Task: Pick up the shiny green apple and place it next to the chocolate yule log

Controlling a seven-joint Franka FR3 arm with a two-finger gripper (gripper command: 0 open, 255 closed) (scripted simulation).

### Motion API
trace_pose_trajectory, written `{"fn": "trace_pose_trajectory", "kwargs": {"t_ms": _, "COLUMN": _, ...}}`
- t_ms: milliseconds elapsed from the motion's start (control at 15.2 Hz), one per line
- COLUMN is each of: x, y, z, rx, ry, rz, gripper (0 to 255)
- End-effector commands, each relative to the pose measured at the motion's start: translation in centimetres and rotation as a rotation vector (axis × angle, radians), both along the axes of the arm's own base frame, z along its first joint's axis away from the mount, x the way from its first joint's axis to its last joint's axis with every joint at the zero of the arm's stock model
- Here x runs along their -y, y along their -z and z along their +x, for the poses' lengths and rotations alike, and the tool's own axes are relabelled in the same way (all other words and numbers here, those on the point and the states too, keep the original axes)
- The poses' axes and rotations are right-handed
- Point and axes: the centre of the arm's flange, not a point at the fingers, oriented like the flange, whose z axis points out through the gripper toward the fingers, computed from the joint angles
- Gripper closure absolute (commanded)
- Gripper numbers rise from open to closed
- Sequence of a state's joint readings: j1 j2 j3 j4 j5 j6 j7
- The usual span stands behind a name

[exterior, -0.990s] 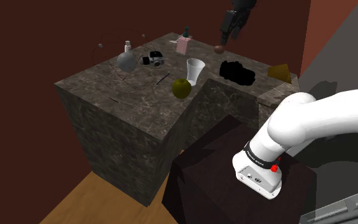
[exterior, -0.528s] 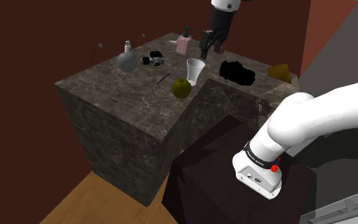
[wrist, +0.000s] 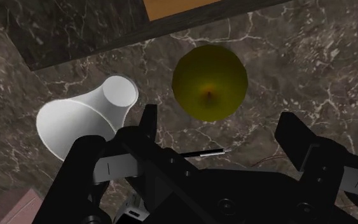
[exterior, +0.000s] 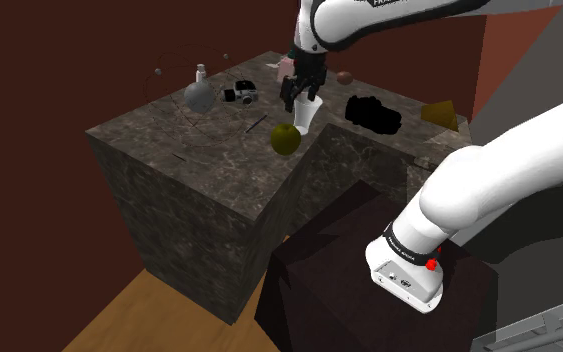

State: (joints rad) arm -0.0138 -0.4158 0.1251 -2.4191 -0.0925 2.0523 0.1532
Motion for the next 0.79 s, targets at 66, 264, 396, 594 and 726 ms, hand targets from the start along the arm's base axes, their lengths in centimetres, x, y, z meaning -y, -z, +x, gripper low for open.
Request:
{"fn": "trace_pose_trajectory", "kwargs": {"t_ms": 66, "x": -0.5, "y": 3.3, "z": 2.3, "rx": 0.008, "ry": 0.022, "rz": -0.011, "gripper": 0}}
{"fn": "trace_pose_trajectory", "kwargs": {"t_ms": 264, "x": -0.3, "y": 4.3, "z": 2.4, "rx": 0.009, "ry": 0.022, "rz": -0.012, "gripper": 0}}
{"fn": "trace_pose_trajectory", "kwargs": {"t_ms": 396, "x": -0.2, "y": 5.4, "z": 2.5, "rx": 0.009, "ry": 0.022, "rz": -0.012, "gripper": 0}}
{"fn": "trace_pose_trajectory", "kwargs": {"t_ms": 594, "x": 0.1, "y": 7.3, "z": 2.6, "rx": 0.009, "ry": 0.022, "rz": -0.012, "gripper": 0}}
{"fn": "trace_pose_trajectory", "kwargs": {"t_ms": 726, "x": 0.1, "y": 7.3, "z": 2.6, "rx": 0.009, "ry": 0.022, "rz": -0.012, "gripper": 0}}
